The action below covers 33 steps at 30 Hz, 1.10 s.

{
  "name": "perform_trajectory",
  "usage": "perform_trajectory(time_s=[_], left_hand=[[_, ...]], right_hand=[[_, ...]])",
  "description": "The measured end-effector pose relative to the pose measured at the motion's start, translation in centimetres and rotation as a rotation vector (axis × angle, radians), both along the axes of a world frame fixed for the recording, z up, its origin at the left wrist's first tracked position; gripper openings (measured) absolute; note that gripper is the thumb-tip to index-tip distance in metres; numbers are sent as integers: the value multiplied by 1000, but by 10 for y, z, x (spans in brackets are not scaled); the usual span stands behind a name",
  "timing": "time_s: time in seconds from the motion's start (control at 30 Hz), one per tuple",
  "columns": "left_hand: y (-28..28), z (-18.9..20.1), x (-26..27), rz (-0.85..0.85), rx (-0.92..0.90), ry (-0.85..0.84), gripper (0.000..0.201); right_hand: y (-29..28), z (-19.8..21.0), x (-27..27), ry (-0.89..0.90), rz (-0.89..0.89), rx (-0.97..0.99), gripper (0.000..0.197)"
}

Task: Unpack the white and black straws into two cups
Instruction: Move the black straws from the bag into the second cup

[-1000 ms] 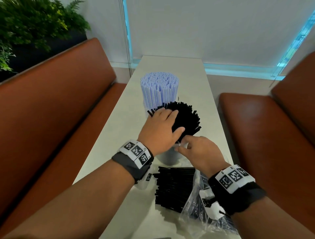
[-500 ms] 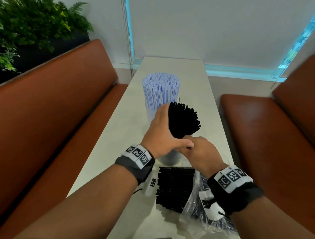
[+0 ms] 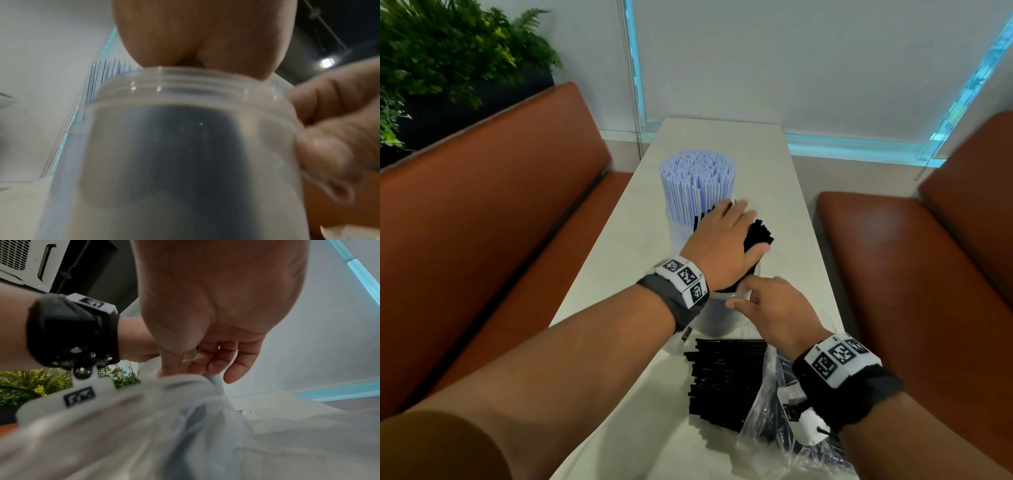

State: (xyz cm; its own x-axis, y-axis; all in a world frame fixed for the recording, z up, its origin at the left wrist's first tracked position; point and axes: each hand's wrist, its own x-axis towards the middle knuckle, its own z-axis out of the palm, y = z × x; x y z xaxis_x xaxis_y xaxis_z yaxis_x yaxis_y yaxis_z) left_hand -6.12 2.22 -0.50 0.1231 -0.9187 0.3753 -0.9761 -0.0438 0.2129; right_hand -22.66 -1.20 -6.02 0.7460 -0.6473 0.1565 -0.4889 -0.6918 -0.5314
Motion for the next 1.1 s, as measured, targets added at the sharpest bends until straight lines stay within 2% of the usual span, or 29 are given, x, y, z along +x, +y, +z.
perform_trajectory(time_s=[0.07,0.17,0.33,0.4,0.63,0.8,0.93,1.1], left_hand=[[1,-1,4,-5,57,-16,71],[5,2,8,44,-16,45,77],[10,-1,10,84,3,-142,74],[9,0,11,63,-36,-171,78],[5,0,16,51,55,-259,77],[5,-4,21,53,112,-261,81],[13,9,21,50,110,-165,88],[40,37,16,38,-88,128,83]], right_hand=[[0,0,1,9,-5,4,26],[1,1,1,15,-9,26,25],[1,1,1,22,-10,26,24],[0,0,0,24,-15,30,25],[-2,0,1,40,-8,29,28],[-1,4,1,65,-7,25,26],[1,9,2,86,-14,11,25],[2,18,7,132,-47,5,23]])
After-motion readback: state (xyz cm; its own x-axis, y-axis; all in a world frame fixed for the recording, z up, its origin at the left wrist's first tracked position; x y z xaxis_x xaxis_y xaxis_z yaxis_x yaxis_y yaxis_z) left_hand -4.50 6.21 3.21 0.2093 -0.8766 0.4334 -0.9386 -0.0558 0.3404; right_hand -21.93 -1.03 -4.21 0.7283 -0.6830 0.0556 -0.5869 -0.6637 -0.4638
